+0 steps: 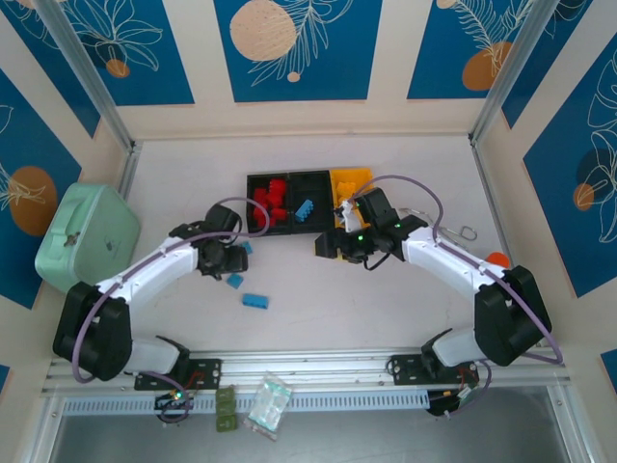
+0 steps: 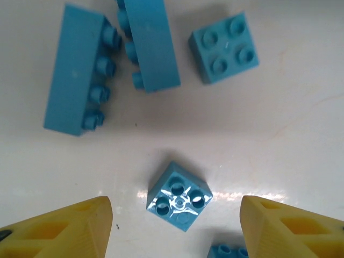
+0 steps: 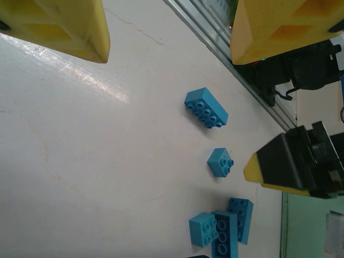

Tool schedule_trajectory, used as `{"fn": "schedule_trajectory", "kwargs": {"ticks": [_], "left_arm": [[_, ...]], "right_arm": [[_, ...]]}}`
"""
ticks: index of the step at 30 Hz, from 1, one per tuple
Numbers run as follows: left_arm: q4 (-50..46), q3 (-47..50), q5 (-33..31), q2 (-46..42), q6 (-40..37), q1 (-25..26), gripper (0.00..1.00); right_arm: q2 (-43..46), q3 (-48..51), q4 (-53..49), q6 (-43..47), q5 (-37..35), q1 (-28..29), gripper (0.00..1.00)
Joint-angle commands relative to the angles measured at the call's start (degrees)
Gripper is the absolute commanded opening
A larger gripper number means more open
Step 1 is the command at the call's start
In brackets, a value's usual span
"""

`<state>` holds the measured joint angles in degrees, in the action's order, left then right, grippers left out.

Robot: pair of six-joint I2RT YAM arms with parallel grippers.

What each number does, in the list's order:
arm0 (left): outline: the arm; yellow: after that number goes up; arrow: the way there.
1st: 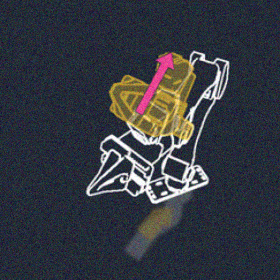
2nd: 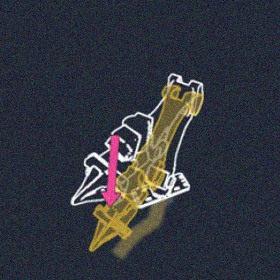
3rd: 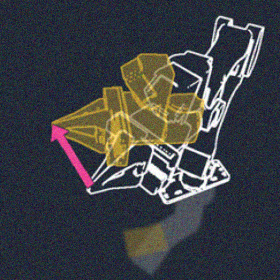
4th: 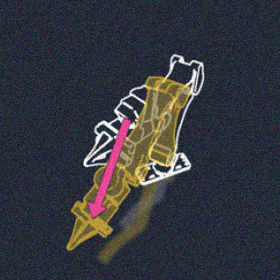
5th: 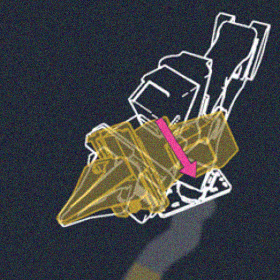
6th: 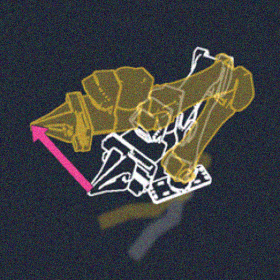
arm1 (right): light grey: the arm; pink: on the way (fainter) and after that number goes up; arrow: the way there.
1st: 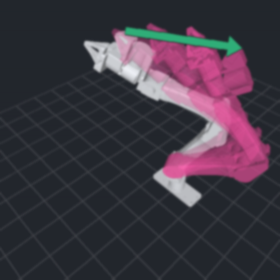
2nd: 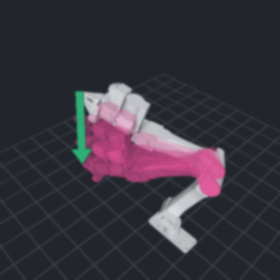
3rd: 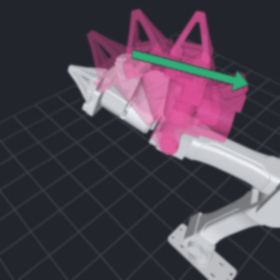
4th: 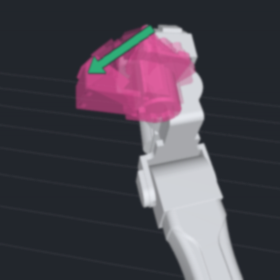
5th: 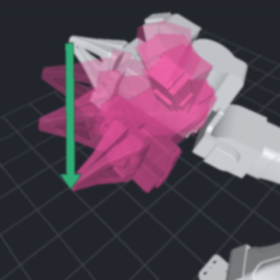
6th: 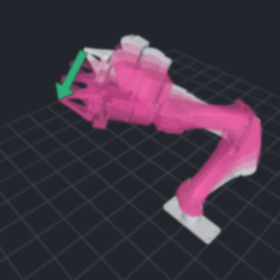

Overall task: Sort the legos into containers by color
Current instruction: Pick up the lego from the middle-left of the table.

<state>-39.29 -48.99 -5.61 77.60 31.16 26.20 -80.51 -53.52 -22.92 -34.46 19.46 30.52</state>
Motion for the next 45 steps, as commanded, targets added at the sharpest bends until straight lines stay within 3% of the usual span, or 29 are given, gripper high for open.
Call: {"fn": "schedule_trajectory", "kwargs": {"ticks": [1, 14, 18, 21, 27, 36, 45], "left_arm": [[2.18, 1.54, 2.29, 1.65, 0.16, 1.64, 0.66], [5.13, 3.11, -1.47, 9.73, -3.25, 3.99, 0.67], [5.89, 3.05, -1.59, 11.86, -3.21, 4.0, 0.58], [5.66, 2.6, -1.19, 12.65, -3.12, 4.07, 0.45], [4.45, 1.63, -0.9, 11.42, -2.77, 4.3, 0.29], [1.91, -3.23, 0.7, 7.76, -2.24, 4.39, 0.24], [-0.02, -15.69, 3.32, 12.11, -2.6, 6.49, 0.24]], "right_arm": [[-0.62, -1.19, -0.37, 1.4, 0.45, 0.06, 0.61], [-0.93, -0.71, -0.29, 0.48, 0.23, 0.06, 0.61], [-1.13, -0.54, -0.02, 0.22, 0.24, 0.01, 0.61], [-1.14, -0.17, 0.24, -0.02, 0.05, 0.02, 0.61], [-1.05, 0.6, 0.76, -0.19, -0.05, -0.07, 0.61], [0.49, 2.05, 0.64, 0.15, 1.24, -2.7, 0.61], [3.11, 2.72, -5.34, 0.14, -4.64, -9.0, 0.61]]}}
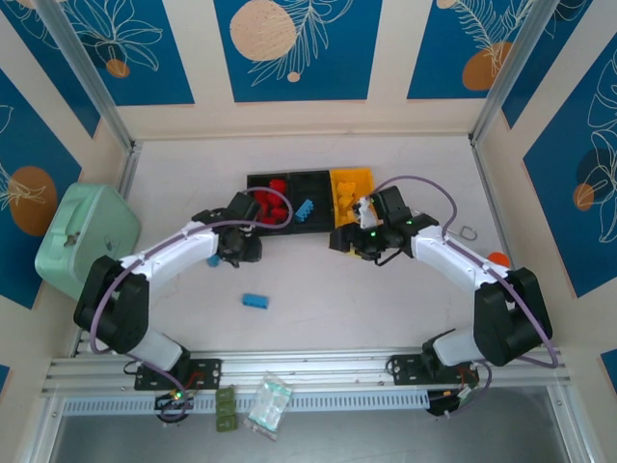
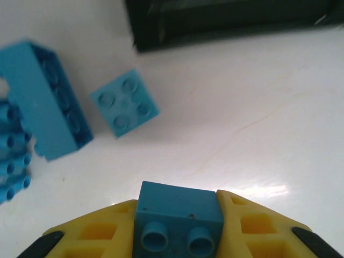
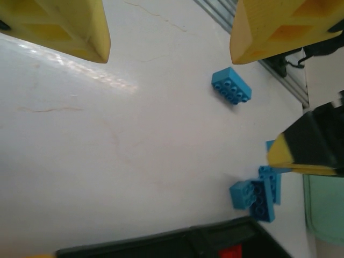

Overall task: Sort the legos into containers by color
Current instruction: Pick up the lego from the middle-left of the table, then place the lego in the container.

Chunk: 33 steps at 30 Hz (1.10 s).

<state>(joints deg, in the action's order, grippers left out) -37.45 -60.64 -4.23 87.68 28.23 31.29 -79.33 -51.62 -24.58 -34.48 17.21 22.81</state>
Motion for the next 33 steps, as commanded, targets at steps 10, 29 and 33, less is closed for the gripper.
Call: {"fn": "schedule_trajectory", "kwargs": {"ticks": [10, 29, 33], "left_arm": [[-5.35, -26.44, 1.45, 17.52, -0.02, 6.61, 0.24], [-13.96, -58.19, -1.43, 41.93, -1.47, 8.0, 0.41], [-14.06, -58.38, -1.83, 41.14, -1.6, 8.17, 0.47]], "right_arm": [[5.2, 1.46, -7.93, 0.41, -9.24, -5.8, 0.63], [7.79, 5.31, -6.34, -0.98, -6.76, -7.49, 0.62], [7.47, 4.93, -6.35, -0.95, -6.49, -7.54, 0.62]]}}
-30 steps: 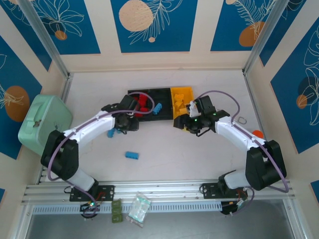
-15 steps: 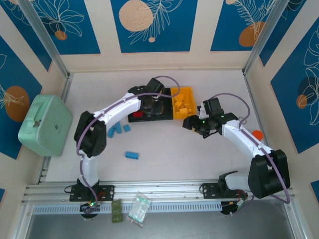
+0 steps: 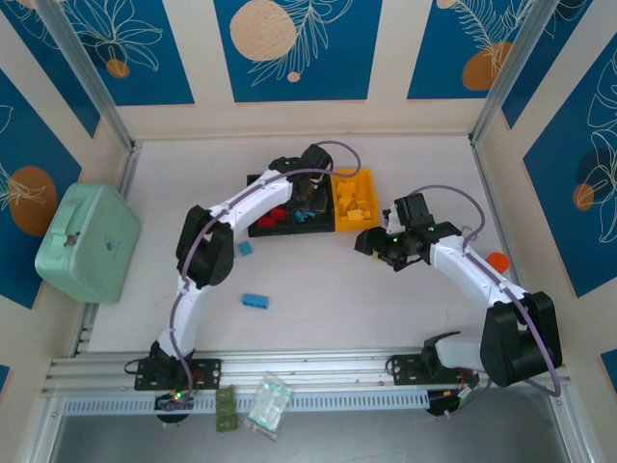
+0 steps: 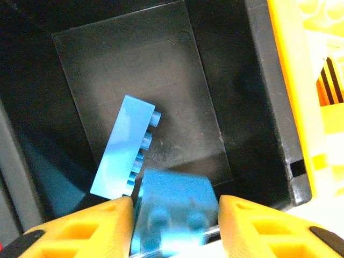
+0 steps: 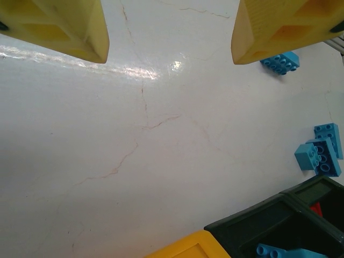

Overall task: Sort the legos into containers by color
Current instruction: Place the lego in the container.

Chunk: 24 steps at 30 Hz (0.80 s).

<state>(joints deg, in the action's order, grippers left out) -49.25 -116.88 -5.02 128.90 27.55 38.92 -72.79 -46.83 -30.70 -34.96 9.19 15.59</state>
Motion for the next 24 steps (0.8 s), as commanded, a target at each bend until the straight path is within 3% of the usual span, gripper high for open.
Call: {"fn": "schedule_trajectory", "kwargs": {"ticks": [1, 7, 22, 24], "left_arm": [[-2.33, -2.13, -1.0, -0.47, -0.99, 0.59, 0.47], [-1.55, 1.16, -0.33, -5.36, -1.53, 1.14, 0.48], [3.79, 31.37, -1.05, -29.46, -2.44, 0.31, 0.51], [3.8, 34.69, -0.32, -32.1, -2.14, 0.29, 0.53]], "right_arm": [[0.83, 0.02, -0.17, -0.48, 1.65, -0.3, 0.62], [0.59, -1.16, -0.1, 0.0, 2.74, 0.18, 0.62], [1.36, -4.58, 4.98, 6.49, 6.43, 10.23, 0.63], [1.08, -4.46, 5.36, 7.05, 6.54, 10.83, 0.66]]}}
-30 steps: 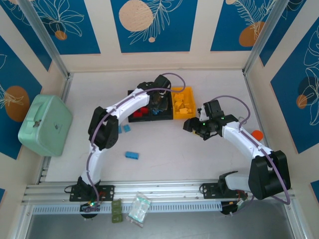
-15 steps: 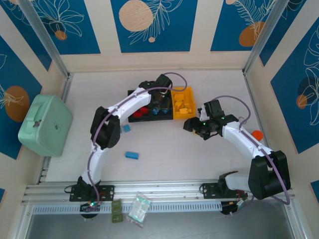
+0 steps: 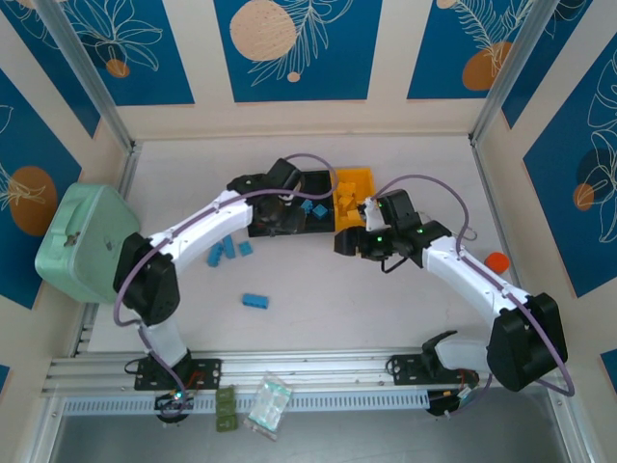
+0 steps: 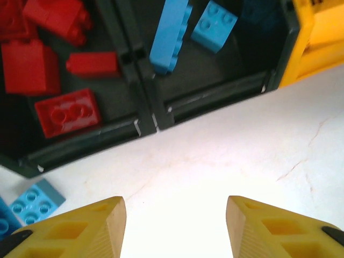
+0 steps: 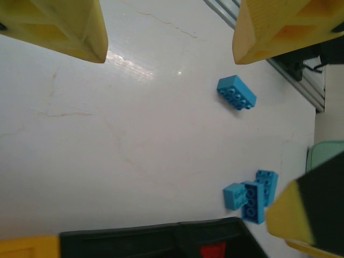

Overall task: Sort the legos into containers by color
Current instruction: Place the lego in the container, then pick up the lego from the middle-left of the table.

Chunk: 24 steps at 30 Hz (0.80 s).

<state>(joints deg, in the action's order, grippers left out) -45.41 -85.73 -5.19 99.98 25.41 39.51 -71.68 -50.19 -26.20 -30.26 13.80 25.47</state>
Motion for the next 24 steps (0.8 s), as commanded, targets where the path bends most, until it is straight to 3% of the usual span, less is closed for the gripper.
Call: {"fn": "schedule_trajectory", "kwargs": {"ticks": [1, 12, 18, 24], "left_arm": [[0.06, 5.14, 0.35, -4.36, 0.14, -0.26, 0.53], [-2.93, 23.22, -1.33, -13.75, 9.22, 4.58, 0.84], [-3.15, 29.84, -1.86, -13.63, 14.02, 8.18, 0.86], [-1.17, 33.72, -3.15, -13.57, 15.38, 8.39, 0.89]], "right_arm": [[-0.04, -0.97, 1.05, 2.56, 2.01, 1.02, 0.67], [0.23, 1.53, 1.56, 2.16, 1.29, 0.98, 0.68], [0.14, 2.15, 2.01, 1.69, 1.29, 1.0, 0.68], [-0.02, 2.45, 2.45, 1.14, 1.49, 1.07, 0.67]]}}
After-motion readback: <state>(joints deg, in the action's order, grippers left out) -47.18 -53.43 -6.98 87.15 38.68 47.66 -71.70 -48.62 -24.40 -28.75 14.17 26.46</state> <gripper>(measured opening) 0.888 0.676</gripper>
